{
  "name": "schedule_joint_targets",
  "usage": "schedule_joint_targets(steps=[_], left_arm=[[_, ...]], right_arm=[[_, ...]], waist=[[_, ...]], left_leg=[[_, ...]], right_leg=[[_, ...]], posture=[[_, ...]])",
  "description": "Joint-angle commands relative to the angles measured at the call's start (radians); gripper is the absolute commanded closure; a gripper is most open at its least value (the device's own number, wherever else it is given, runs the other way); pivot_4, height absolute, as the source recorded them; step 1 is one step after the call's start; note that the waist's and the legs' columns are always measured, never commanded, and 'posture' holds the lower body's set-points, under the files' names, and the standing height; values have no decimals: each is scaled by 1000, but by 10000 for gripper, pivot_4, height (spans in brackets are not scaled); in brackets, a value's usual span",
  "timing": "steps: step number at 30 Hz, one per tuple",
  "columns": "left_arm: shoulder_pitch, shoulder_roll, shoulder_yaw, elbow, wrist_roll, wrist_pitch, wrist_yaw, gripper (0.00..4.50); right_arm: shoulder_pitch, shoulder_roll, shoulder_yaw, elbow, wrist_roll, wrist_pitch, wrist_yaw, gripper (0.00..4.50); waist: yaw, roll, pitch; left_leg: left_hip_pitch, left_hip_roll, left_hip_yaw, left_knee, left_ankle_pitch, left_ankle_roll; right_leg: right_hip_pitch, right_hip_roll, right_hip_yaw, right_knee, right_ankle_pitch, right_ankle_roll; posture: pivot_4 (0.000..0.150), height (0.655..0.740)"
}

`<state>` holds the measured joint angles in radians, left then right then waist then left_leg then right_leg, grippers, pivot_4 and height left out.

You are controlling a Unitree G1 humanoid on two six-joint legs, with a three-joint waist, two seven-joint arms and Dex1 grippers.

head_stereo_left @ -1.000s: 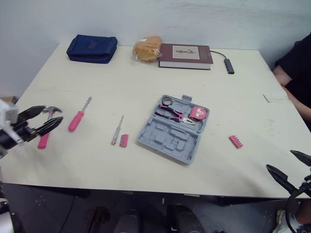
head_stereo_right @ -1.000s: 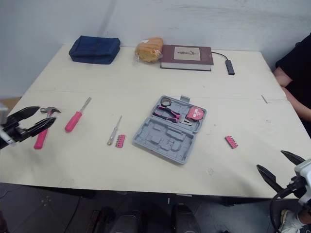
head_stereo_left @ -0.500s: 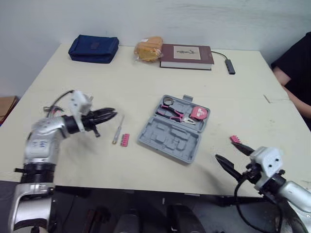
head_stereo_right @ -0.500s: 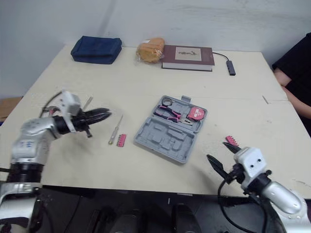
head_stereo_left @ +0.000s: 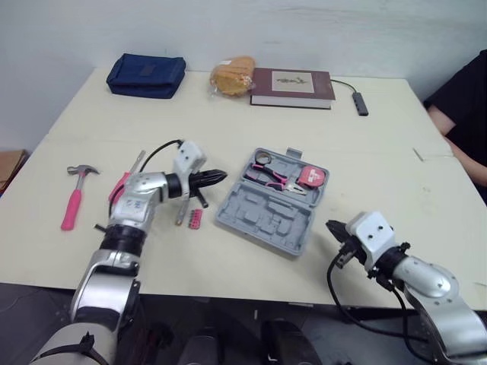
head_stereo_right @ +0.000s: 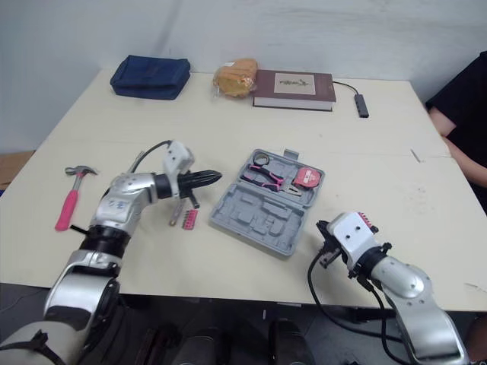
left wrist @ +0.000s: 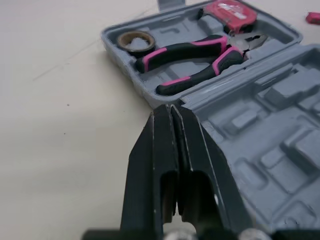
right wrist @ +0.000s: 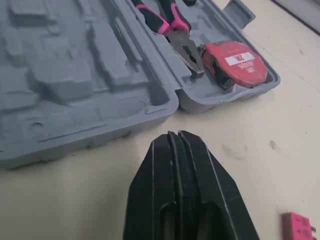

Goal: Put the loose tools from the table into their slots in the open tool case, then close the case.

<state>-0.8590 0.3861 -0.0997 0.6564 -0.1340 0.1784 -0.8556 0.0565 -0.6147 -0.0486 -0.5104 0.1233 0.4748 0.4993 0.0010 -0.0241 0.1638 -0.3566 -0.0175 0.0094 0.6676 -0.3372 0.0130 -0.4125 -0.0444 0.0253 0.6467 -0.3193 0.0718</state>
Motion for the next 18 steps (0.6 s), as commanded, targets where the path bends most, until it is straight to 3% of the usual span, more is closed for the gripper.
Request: schedule_joint_targets(steps=[1, 6, 18], left_arm=[[-58, -16, -16, 89, 52, -33, 27, 45000], [-125, -61, -32, 222, 110, -76, 86, 45000], [-165, -117, -19, 327, 116, -86, 90, 45000]], right_arm=[[-22, 6, 5, 5, -19, 32, -18, 44373], [-74, 33, 14, 59, -18, 95, -35, 44373], [-193, 20, 75, 254, -83, 3, 1, 44373]], waist=[[1, 0, 0], [-1, 0, 0], [-2, -1, 0]], left_leg=[[0, 0, 0, 0, 0, 0], [-2, 0, 1, 0, 1, -2], [-2, 0, 1, 0, 2, -3]], right_leg=[[0, 0, 0, 0, 0, 0], [-1, 0, 1, 0, 0, 0], [-2, 0, 0, 0, 0, 0]], posture=[[1500, 7400], [1500, 7400], [1500, 7400]])
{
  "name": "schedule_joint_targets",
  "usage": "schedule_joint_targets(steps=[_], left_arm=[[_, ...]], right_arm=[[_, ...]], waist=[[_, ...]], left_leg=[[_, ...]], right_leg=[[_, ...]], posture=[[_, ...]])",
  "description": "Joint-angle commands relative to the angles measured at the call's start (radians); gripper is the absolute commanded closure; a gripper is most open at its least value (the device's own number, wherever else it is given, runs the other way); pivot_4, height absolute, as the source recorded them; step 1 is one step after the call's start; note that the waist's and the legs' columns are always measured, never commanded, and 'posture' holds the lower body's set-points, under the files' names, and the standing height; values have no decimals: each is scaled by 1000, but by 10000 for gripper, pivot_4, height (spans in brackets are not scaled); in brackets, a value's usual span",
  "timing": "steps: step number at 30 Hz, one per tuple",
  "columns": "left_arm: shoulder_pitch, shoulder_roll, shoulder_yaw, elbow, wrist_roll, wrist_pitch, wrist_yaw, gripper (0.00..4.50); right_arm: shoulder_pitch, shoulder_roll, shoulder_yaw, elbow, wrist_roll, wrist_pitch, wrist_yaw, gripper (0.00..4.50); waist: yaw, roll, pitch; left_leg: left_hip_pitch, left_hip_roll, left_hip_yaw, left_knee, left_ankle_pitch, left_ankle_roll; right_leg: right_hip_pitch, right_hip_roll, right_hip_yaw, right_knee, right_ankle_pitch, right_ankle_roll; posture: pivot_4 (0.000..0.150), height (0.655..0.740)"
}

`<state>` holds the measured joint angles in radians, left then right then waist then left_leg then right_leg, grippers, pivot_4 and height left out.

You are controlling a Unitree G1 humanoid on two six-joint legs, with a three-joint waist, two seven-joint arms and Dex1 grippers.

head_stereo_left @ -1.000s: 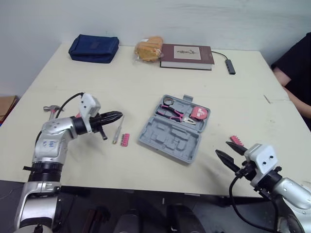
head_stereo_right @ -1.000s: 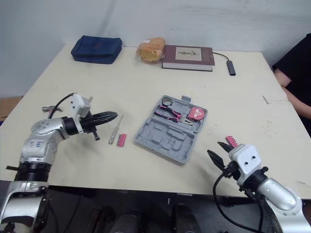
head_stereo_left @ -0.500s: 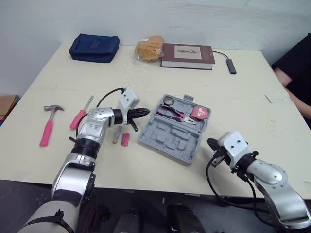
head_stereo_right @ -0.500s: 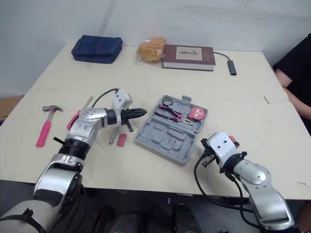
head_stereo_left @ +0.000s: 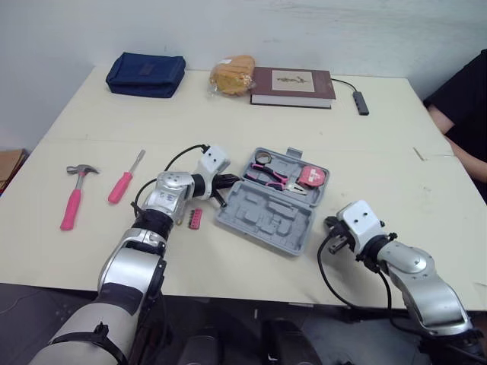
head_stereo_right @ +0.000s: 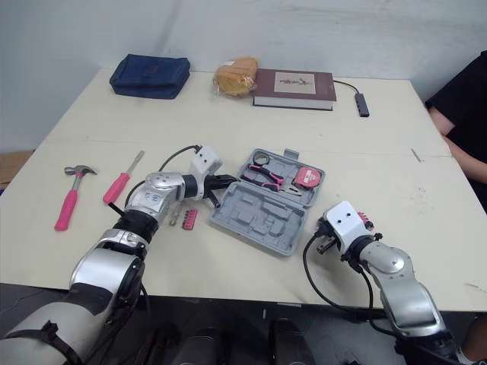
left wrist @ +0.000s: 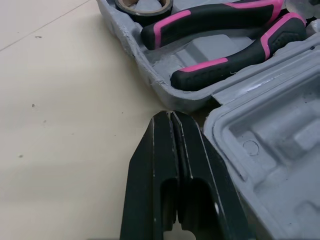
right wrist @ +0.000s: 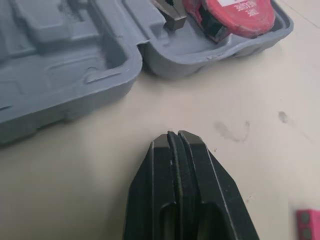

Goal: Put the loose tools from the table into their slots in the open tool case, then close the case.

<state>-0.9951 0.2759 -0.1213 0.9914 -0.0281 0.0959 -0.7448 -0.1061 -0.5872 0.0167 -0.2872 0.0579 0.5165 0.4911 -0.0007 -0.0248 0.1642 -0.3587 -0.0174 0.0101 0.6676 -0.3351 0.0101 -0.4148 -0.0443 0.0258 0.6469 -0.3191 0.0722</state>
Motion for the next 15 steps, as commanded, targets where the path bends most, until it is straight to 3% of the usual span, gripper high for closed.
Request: schedule_joint_targets(steps=[1, 8, 15], left_arm=[[-24, -5, -8, -10, 15, 10, -43, 45000], [26, 8, -32, -102, 12, 23, -161, 45000], [176, 91, -100, -440, 2, 68, -333, 45000]], right_arm=[[-50, -5, 14, 51, -20, -49, 12, 44373], [-88, -24, 43, 100, -34, -97, 72, 44373], [-34, -78, 24, 2, -4, -86, 148, 44373]], waist=[[-1, 0, 0], [0, 0, 0], [0, 0, 0]], left_leg=[[0, 0, 0, 0, 0, 0], [0, 0, 0, 0, 0, -1], [0, 0, 0, -1, 0, -1]], right_leg=[[0, 0, 0, 0, 0, 0], [0, 0, 0, 1, 0, 0], [0, 0, 0, 4, 0, 0]], posture=[[1500, 7400], [1500, 7400], [1500, 7400]])
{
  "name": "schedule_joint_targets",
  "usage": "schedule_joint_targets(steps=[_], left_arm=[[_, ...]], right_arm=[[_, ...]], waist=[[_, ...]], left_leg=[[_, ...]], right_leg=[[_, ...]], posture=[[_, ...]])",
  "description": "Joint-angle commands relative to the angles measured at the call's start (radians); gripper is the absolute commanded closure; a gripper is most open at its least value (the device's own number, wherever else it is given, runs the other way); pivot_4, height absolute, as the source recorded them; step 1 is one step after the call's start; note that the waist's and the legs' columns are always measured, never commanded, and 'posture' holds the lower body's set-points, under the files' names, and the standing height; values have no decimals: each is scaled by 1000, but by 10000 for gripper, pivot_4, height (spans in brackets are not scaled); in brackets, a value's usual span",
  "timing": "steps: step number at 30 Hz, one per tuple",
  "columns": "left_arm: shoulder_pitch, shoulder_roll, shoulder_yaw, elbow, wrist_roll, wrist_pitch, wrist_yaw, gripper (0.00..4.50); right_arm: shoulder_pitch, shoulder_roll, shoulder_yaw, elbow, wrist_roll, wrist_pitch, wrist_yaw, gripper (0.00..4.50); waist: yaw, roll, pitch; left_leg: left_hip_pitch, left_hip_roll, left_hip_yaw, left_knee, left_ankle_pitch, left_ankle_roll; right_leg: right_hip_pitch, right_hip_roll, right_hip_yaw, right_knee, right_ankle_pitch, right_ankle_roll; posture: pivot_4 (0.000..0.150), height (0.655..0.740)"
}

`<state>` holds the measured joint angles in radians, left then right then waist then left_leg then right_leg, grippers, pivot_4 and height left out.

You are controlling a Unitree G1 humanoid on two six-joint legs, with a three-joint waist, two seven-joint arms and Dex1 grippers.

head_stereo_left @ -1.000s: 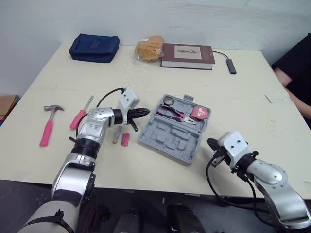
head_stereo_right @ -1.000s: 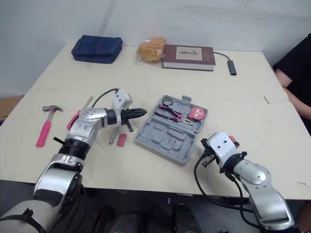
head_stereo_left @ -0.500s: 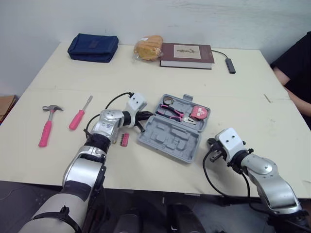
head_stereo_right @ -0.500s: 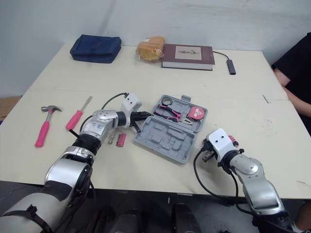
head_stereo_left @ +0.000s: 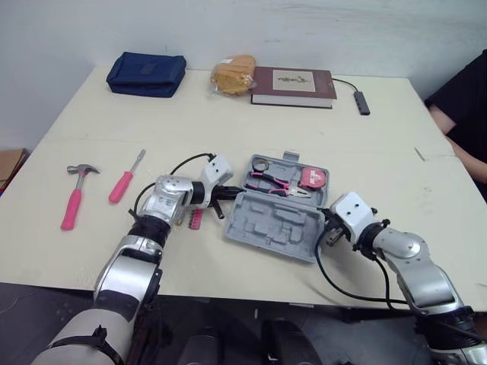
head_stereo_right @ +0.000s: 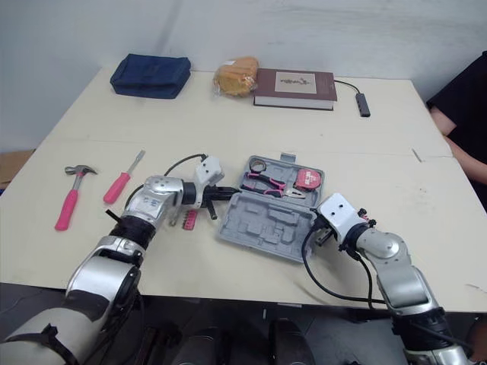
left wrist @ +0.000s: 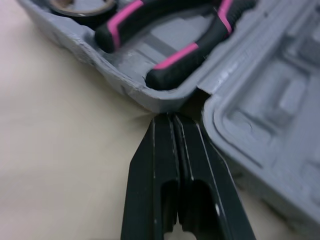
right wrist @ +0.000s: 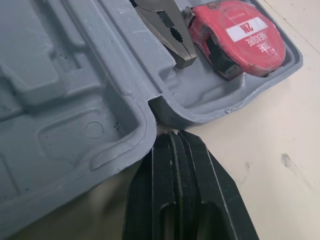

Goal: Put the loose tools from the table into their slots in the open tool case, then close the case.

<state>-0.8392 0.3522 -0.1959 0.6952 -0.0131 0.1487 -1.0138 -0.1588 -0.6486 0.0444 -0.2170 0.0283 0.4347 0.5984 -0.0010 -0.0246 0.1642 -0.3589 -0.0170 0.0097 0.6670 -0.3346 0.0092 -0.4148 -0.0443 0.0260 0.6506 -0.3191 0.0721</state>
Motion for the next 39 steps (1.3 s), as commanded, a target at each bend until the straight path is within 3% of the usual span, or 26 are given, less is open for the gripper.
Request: schedule_joint_targets(steps=[1, 15, 26, 30, 34, 39], left_arm=[[39, 27, -32, -184, -14, 19, -79, 45000], [230, 146, -55, -521, -33, 152, -131, 45000], [248, 194, -7, -536, -47, 167, -105, 45000], [251, 243, 17, -547, -68, 148, -137, 45000], [310, 296, 134, -584, -207, 91, -220, 45000], [367, 338, 274, -524, -292, 7, -226, 45000]], right_arm=[[29, -25, -5, -83, 28, -6, 53, 44373], [65, -30, 34, -162, 40, 11, 124, 44373], [82, -42, 25, -165, 47, 8, 140, 44373], [127, -62, -42, -187, 72, -36, 150, 44373], [258, -107, -185, -219, 112, -204, 207, 44373], [421, -101, -391, -264, 242, -317, 286, 44373]], waist=[[0, 0, 0], [-3, 0, 0], [-3, 0, 0], [-3, 0, 0], [0, 1, 1], [0, 1, 1]], left_leg=[[0, 0, 0, 0, 0, 0], [1, 1, 0, 0, 0, 1], [1, 1, 0, -1, -3, 5], [1, 1, -1, -1, -3, 5], [0, 1, -1, -1, -3, 5], [3, 1, -1, -1, -4, 7]], right_leg=[[0, 0, 0, 0, 0, 0], [0, 0, 1, -4, 0, 0], [0, 0, 0, -4, 0, 0], [0, 0, 0, -4, 0, 0], [0, 0, 0, -5, 0, 0], [4, -1, 0, -6, 0, 0]], posture=[[1500, 7400], [1500, 7400], [1500, 7400], [1500, 7400], [1500, 7400], [1500, 7400]])
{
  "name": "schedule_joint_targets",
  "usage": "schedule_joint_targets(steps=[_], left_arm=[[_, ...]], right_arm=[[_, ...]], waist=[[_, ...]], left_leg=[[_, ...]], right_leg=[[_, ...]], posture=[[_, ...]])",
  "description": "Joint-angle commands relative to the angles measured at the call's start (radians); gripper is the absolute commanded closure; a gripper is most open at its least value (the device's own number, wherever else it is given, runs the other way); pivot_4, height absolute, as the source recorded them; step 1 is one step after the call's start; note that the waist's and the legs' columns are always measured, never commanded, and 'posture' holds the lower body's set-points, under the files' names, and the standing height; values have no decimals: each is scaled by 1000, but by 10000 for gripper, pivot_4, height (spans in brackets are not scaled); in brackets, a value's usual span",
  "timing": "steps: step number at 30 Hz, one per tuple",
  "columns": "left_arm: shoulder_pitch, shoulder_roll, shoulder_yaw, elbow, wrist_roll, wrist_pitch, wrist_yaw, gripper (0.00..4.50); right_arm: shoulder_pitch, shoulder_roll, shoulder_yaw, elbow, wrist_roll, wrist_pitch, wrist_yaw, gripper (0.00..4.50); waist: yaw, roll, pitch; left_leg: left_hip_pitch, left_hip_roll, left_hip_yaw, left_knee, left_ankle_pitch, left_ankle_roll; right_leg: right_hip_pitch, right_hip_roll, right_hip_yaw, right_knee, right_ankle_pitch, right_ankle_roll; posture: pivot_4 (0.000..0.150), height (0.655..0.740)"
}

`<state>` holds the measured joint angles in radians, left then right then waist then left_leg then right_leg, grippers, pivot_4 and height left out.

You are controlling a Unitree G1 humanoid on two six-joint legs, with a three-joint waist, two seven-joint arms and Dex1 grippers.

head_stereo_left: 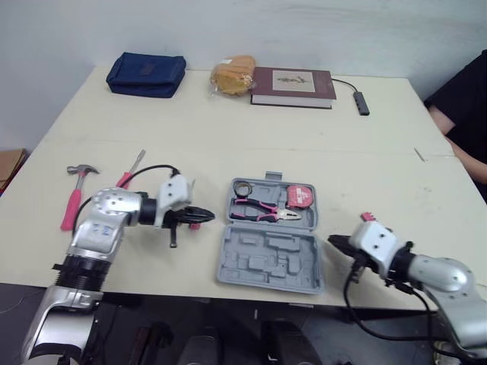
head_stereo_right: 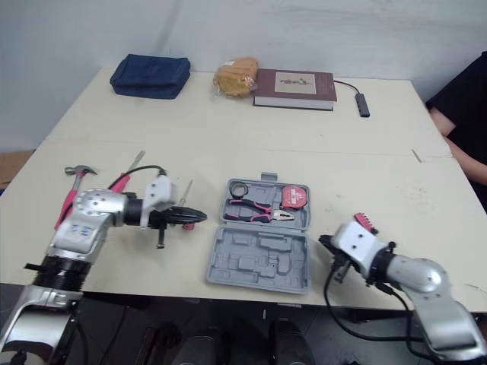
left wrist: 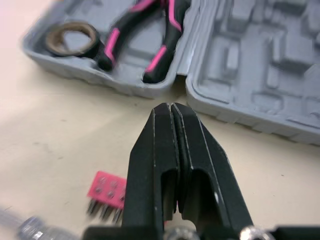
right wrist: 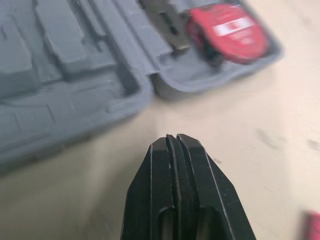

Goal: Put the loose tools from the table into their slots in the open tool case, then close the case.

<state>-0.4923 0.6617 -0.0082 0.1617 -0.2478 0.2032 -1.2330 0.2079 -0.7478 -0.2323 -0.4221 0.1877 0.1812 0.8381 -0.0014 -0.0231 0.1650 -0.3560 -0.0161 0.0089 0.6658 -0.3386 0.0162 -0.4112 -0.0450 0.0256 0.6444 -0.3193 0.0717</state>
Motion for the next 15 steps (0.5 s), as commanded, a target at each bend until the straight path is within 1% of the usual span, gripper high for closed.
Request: schedule_joint_targets(steps=[1, 2, 3, 4, 5, 7, 9, 10, 12, 13, 15], left_arm=[[42, 45, 132, 30, -84, -59, -15, 45000], [67, 66, 187, 60, -106, -61, -8, 42579], [93, 87, 231, 97, -113, -84, -1, 40132], [111, 101, 255, 119, -117, -102, 3, 37541], [138, 120, 276, 150, -106, -164, -5, 33128], [174, 171, 362, 284, -66, -303, 69, 23386], [191, 211, 461, 416, -74, -353, 167, 14498], [208, 232, 486, 465, -75, -377, 180, 9546], [247, 269, 519, 552, -76, -406, 189, 995], [264, 285, 537, 593, -79, -406, 197, 106], [290, 311, 583, 672, -89, -411, 242, 106]], right_arm=[[103, 3, -174, -73, 114, -64, 65, 41596], [156, 6, -236, -79, 135, -69, 85, 37892], [200, 10, -293, -79, 146, -76, 96, 35765], [229, 13, -326, -80, 151, -82, 100, 30698], [260, 18, -365, -74, 155, -85, 102, 25563], [344, 33, -466, -20, 110, -137, 95, 14694], [395, 73, -561, 60, 111, -203, 81, 4948], [405, 93, -596, 99, 120, -236, 73, 93], [412, 130, -646, 177, 158, -305, 79, 0], [420, 140, -664, 219, 159, -341, 84, 0], [431, 163, -692, 303, 157, -402, 77, 0]], waist=[[0, 1, 0], [0, 1, 0], [-1, 1, 0], [-3, 1, 0], [-6, 1, 1], [-7, 1, 1], [-2, 0, 1], [-2, -1, 1], [-2, -1, 1], [-2, -1, 1], [-2, -1, 1]], left_leg=[[0, 0, -1, 0, 0, 0], [0, 0, -1, 0, 0, 0], [1, 0, -1, -1, 0, 0], [1, 0, -1, -2, 0, 0], [1, 1, -1, -3, 0, 0], [2, 1, 0, -4, 0, 0], [3, 1, 0, -4, -1, 1], [4, 1, 0, -4, -2, 1], [4, 1, 0, -5, -2, 1], [4, 1, 0, -6, -2, 1], [4, 1, 1, -7, -2, 2]], right_leg=[[1, 0, -1, 0, 0, 0], [0, 0, -1, 0, 0, 0], [0, 0, -1, 0, 0, 0], [1, 0, -1, 0, 0, 0], [0, 0, -1, 0, 0, -1], [1, 0, -1, -1, -1, -1], [2, -1, 0, -1, -1, -1], [2, -1, 0, -2, -1, -1], [2, -1, -1, -3, -1, -1], [3, -1, -1, -4, -1, -2], [4, -3, -1, -6, -1, -1]], posture=[[1500, 7400], [1500, 7400], [1500, 7400], [1500, 7400], [1500, 7400], [1500, 7400], [1500, 7400], [1500, 7400], [1500, 7400], [1500, 7400], [1500, 7400]])
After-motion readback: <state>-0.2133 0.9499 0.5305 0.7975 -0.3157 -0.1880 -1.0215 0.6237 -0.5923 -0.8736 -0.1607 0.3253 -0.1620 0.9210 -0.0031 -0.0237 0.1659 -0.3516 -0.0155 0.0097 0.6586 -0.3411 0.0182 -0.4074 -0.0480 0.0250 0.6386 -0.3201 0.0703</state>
